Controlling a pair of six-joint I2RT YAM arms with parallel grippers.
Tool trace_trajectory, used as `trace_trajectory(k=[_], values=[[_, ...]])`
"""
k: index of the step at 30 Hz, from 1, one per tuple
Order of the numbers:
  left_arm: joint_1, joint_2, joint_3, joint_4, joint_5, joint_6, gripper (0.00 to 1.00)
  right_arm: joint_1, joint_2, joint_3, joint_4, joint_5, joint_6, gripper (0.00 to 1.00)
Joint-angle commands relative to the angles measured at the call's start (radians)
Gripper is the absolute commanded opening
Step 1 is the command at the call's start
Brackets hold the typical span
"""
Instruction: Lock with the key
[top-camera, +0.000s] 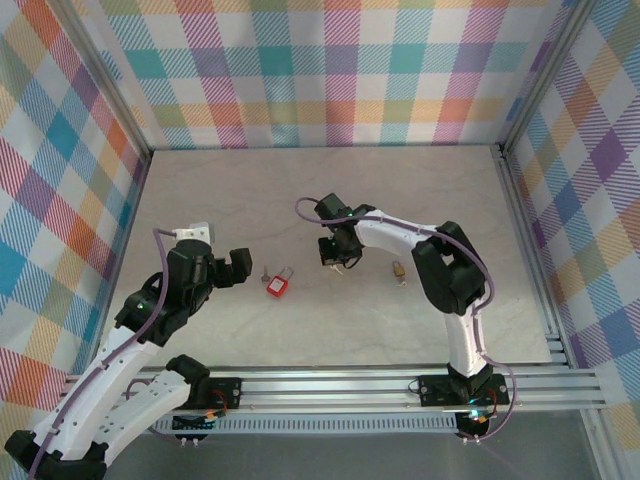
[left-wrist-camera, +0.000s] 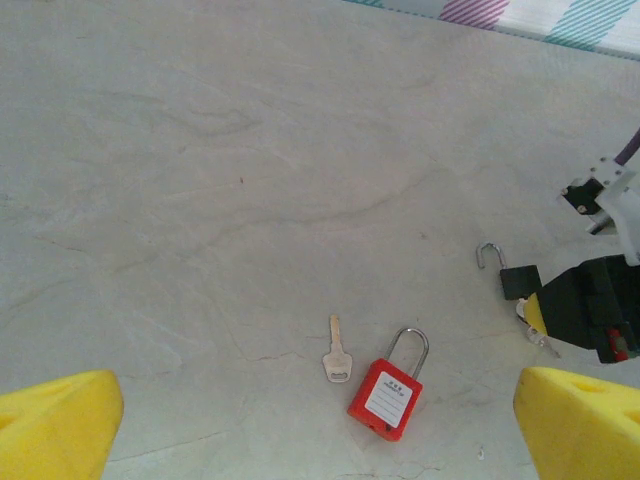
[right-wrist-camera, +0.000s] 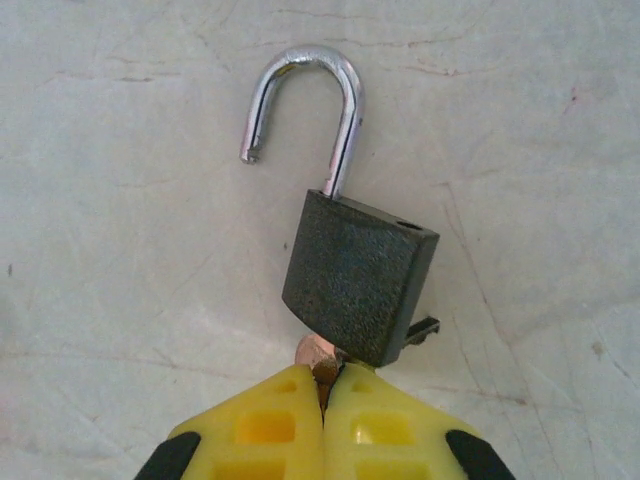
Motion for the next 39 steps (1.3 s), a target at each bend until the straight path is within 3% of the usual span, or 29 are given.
trace_trajectory(k=[1, 13, 21, 27, 39], values=[[0.01, 0.003, -0.005, 0.006, 0.015, 0.017, 1.0, -0.005, -0.067, -0.024, 0.036, -0.035, -0.023, 0.0], [0.011, 0.009, 0.015, 0.001, 0.04, -0.02, 1.0, -0.005, -0.159, -0.11, 0.105, -0.075, -0.043, 0.0], [0.01, 0.026, 0.027, 0.015, 0.175, -0.202, 1.0, -0.006, -0.246, -0.172, 0.159, -0.099, -0.065, 0.0], [0.007, 0.089, -0.066, 0.162, 0.294, -0.339, 1.0, -0.007, -0.307, -0.227, 0.204, -0.128, -0.069, 0.0], [-0.022, 0.26, -0.159, 0.588, 0.369, -0.504, 1.0, -0.006, -0.441, -0.33, 0.293, -0.231, -0.045, 0.0]])
